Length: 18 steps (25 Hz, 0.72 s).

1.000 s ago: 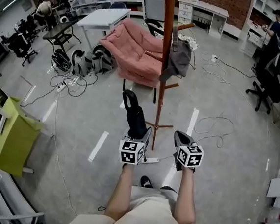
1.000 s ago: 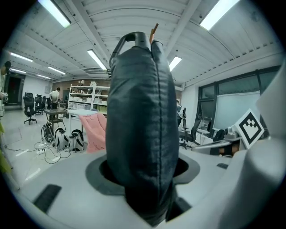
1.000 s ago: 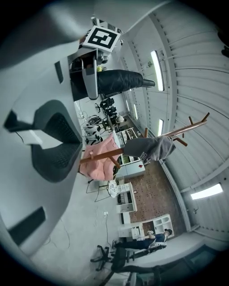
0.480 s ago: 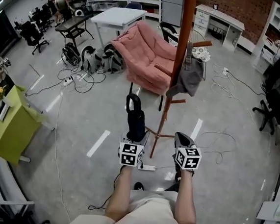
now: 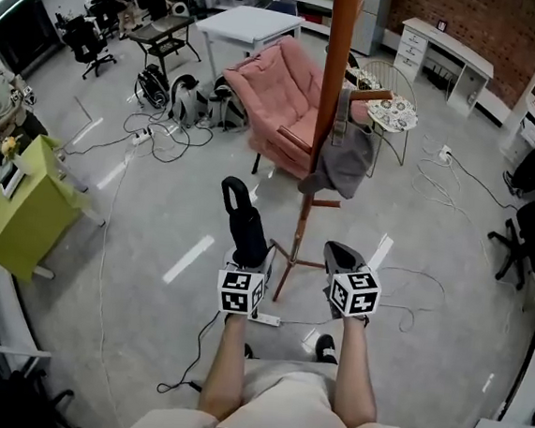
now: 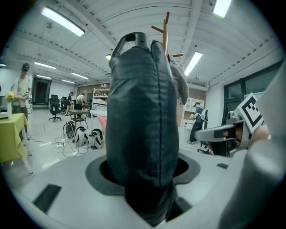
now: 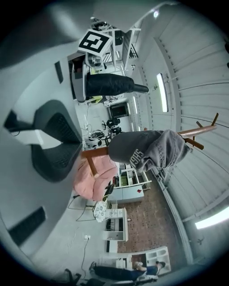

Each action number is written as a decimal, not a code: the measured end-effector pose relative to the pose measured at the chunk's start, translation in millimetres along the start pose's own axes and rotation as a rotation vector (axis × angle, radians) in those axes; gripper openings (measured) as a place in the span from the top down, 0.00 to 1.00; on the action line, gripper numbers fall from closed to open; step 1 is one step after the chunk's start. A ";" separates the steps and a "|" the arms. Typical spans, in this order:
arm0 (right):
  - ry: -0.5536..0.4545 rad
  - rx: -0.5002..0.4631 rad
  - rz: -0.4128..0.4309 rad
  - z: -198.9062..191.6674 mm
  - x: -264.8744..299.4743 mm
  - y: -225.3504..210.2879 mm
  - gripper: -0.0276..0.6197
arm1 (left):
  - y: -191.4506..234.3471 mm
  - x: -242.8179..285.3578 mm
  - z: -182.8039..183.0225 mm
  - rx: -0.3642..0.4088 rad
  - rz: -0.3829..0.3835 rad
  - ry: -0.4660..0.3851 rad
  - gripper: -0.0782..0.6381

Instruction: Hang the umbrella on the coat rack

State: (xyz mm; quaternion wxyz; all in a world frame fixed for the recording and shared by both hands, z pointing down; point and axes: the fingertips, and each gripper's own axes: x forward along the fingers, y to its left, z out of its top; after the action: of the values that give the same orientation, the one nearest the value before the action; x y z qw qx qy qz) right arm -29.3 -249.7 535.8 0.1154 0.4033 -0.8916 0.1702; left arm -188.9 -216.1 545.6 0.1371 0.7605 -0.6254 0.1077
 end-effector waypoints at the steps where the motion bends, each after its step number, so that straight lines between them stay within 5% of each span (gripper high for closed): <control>1: 0.003 -0.004 0.006 -1.1 0.0 -3.1 0.95 | -1.6 0.8 -2.1 0.002 0.006 0.003 0.53; 18: 0.040 0.018 0.062 -26.3 -18.9 -31.7 0.95 | -52.0 7.6 -63.3 0.069 0.053 0.111 0.53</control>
State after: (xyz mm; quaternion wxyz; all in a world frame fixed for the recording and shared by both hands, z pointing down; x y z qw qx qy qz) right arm 8.7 -246.0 560.0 0.1240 0.3730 -0.8997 0.1899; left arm -136.0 -192.0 603.7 0.1425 0.7410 -0.6326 0.1746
